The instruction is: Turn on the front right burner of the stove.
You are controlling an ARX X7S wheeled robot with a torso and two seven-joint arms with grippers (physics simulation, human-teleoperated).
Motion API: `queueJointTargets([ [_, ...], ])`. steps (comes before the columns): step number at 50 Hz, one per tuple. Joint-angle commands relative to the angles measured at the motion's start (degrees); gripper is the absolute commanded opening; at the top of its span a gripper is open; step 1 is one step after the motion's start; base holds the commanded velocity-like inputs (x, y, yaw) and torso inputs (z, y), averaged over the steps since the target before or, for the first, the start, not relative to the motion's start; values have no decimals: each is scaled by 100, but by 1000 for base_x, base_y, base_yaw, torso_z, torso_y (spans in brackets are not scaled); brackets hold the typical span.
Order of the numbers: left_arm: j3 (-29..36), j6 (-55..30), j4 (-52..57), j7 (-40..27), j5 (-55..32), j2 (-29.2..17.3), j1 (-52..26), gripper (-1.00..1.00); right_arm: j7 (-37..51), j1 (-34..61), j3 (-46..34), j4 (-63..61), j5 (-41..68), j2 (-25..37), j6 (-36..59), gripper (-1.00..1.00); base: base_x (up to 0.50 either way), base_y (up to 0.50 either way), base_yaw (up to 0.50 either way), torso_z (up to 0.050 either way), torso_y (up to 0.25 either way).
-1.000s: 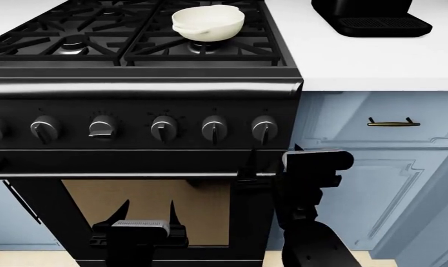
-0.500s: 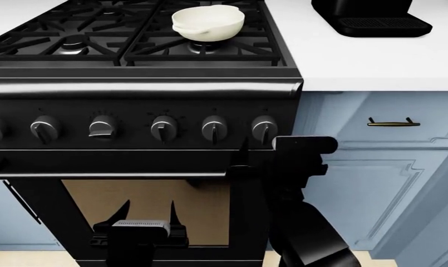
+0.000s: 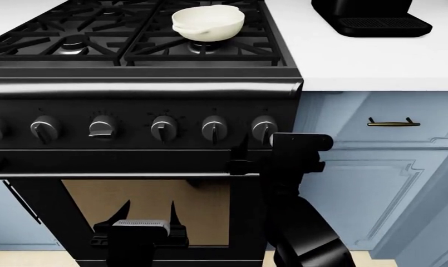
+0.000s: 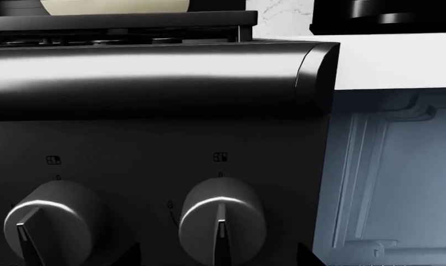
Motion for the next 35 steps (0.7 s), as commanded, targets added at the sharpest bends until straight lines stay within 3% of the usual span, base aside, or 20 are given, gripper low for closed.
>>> queueJointTargets([
  [1, 33, -1, -14, -36, -27, -27, -13, 100, 101, 12, -75, 145, 133, 77, -112, 100, 0, 0, 0, 0, 0],
  [35, 114, -9, -37, -136, -107, -89, -44, 100, 64, 252, -325, 743, 340, 215, -528, 100, 0, 0, 0, 0, 0],
])
